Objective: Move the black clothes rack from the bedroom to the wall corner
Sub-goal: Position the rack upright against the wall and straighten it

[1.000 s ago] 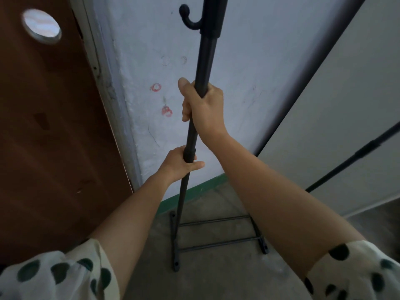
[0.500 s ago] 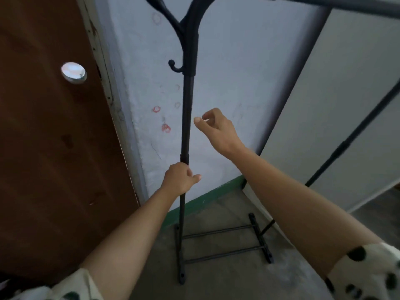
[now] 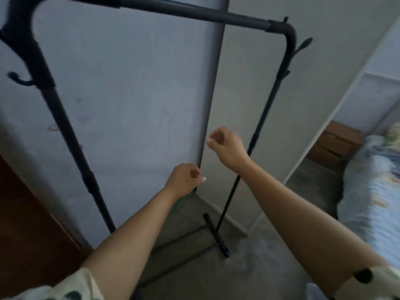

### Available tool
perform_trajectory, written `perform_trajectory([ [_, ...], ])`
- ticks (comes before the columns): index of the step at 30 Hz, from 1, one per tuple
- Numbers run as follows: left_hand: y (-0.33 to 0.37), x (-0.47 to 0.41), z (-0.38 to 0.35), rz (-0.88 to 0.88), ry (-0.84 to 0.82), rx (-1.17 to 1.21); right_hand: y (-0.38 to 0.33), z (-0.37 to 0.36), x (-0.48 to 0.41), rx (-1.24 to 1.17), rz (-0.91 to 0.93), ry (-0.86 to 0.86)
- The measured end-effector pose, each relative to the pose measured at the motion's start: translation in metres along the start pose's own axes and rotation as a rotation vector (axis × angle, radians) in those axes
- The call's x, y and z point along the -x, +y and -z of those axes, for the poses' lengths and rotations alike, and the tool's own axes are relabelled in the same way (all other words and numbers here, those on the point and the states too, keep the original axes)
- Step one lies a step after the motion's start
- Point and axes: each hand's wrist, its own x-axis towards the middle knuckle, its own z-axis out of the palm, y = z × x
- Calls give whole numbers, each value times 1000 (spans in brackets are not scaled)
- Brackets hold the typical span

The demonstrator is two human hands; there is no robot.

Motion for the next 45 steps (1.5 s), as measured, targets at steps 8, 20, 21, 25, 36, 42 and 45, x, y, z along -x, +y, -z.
perform_trajectory([
  [8, 56, -115, -123, 9, -68, -7, 138, 96, -66, -40, -130, 217],
  [20, 77, -280, -239, 169, -52, 207, 246, 130, -214, -500, -158, 62],
  [21, 76, -288, -242, 176, -60, 183, 247, 128, -221, -535, -144, 44],
  [25, 67, -315, -250, 132, -84, 110, 253, 116, -246, -681, -134, -14],
  [36, 43, -368, -237, 29, -73, 39, 252, 81, -291, -759, -135, 187],
  [42, 33, -393, -215, 24, -63, 53, 247, 61, -322, -757, -109, 181],
  [45, 23, -407, -203, 48, -33, 41, 245, 49, -338, -776, -98, 159],
])
